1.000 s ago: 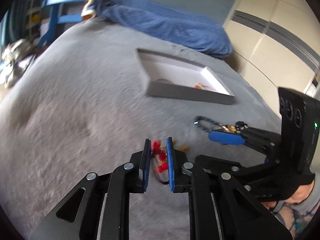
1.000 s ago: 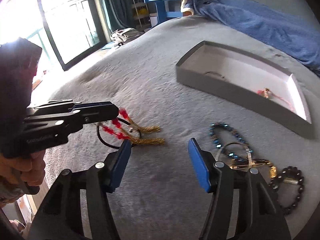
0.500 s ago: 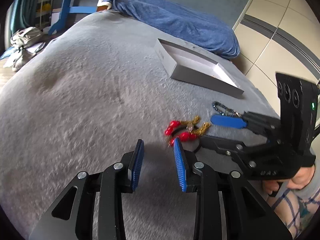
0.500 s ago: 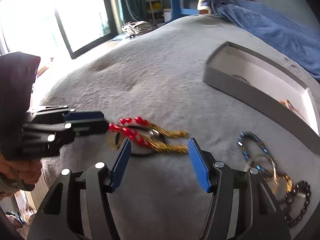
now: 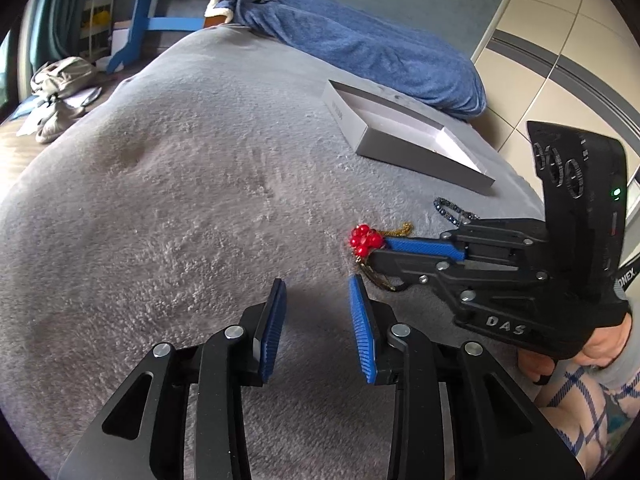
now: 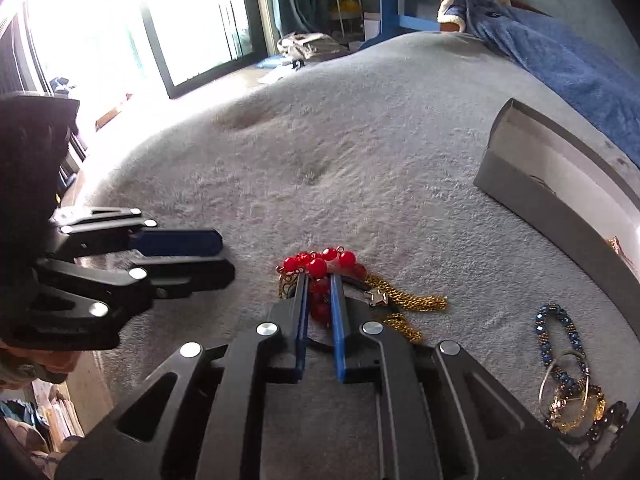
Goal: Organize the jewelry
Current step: 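Grasp the red tassel earrings with the right tool while the left tool holds the black hair tie, then carry the earrings and hair tie into the grey box and open both tools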
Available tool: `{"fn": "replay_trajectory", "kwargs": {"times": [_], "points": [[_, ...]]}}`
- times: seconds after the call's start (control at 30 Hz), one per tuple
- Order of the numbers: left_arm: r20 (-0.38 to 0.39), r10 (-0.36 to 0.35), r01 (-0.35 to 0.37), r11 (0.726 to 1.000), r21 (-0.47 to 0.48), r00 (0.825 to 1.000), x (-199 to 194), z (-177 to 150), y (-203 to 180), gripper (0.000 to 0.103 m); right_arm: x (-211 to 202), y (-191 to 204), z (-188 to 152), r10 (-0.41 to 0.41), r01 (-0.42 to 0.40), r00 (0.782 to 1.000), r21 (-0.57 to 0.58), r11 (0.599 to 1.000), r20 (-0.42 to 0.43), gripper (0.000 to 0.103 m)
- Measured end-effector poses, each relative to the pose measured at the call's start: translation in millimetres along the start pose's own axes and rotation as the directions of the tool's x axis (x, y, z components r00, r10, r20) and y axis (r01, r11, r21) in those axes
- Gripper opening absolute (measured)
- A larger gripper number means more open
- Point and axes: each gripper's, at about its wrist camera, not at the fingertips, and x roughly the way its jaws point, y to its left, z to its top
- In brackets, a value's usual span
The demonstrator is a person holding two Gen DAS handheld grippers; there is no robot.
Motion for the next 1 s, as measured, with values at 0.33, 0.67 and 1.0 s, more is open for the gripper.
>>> {"fn": "replay_trajectory", "kwargs": {"times": [0.33,0.67,1.0], "points": [[-0.026,-0.022,0.023,0.998,0.063,0.999,22,13,-33,0.033,-59,-33,1,0.01,-0.039,0.986,0.175,0.984,0.165,0.01],[-0.097,0.137,-0.117,0.975,0.188,0.986,60,22,-56,0.033,-101,-53,-18,-0.052,-0.01,0.97,0.254,0.967,0.236,0.01],[-0.054,0.085,-0.074,0.982,0.175,0.995,43,22,-60,0.004,-127,-67,-39,-0.1,0.008,0.955,0.312,0.95,0.279,0.01]]}}
